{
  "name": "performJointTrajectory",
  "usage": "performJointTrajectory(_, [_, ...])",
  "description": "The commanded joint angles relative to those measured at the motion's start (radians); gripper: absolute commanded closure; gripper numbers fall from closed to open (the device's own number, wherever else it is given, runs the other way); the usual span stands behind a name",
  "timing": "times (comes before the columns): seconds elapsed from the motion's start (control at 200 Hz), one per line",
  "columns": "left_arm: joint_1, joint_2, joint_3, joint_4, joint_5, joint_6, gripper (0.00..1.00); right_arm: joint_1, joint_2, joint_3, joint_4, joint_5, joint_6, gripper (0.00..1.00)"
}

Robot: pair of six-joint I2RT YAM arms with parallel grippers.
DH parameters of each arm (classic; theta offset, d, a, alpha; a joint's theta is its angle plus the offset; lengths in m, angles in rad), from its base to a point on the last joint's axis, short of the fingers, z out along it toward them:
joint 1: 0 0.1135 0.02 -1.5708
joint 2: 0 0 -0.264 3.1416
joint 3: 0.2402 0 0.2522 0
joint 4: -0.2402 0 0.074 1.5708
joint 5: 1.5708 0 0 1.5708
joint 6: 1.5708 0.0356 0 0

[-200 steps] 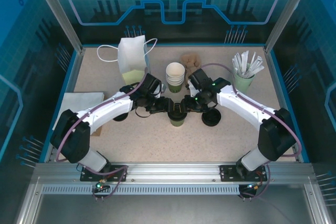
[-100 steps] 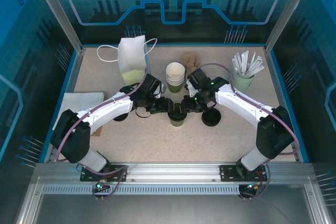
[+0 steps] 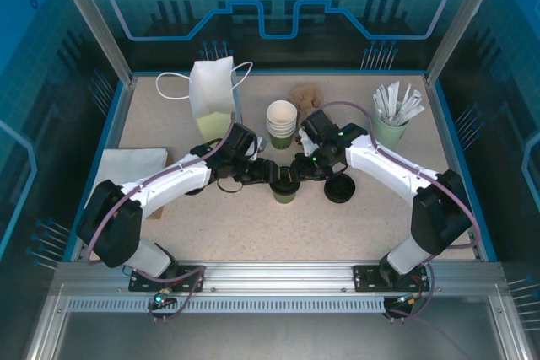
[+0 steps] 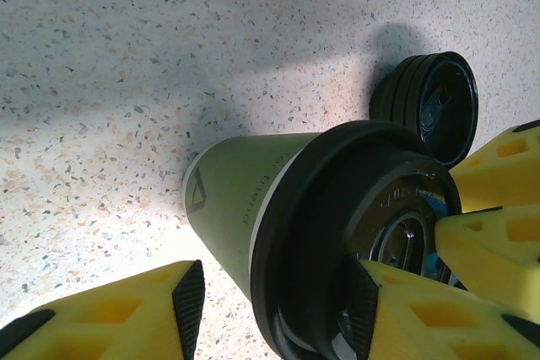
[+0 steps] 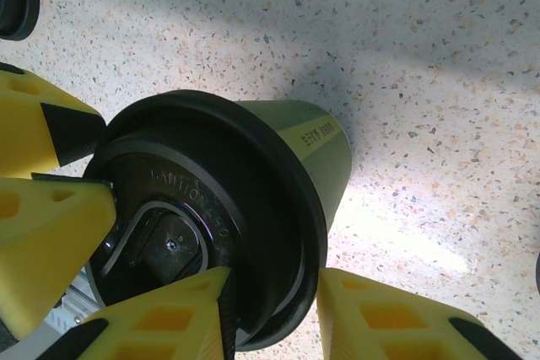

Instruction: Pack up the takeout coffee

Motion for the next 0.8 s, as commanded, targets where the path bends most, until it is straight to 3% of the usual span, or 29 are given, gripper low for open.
performJointTrajectory(0.0, [-0.018, 0.039, -0.023, -0.185, -0.022, 0.006, 0.48, 0.010, 0.056, -0.064, -0.155, 0.065, -0.020, 0.68])
performJointTrajectory(0.205, [-0.017, 0.050, 0.152, -0.242, -0.020, 0.032, 0.37, -0.003, -0.020, -0.013, -0.077, -0.004, -0.013, 0.61])
performJointTrajectory(0.42, [-0.010, 0.033, 0.268, -0.293, -0.032, 0.039, 0.26, -0.031, -0.091, -0.015, -0.010, -0.020, -0.023, 0.37])
performJointTrajectory(0.59, [0.010, -0.061, 0.221, -0.289, -0.042, -0.007, 0.24, -0.044, -0.082, -0.045, 0.109, -0.114, -0.050, 0.18])
performJointTrajectory(0.795, [0.026, -0.220, 0.074, -0.272, -0.028, -0.108, 0.24, -0.041, 0.031, 0.003, 0.193, -0.200, -0.075, 0.13])
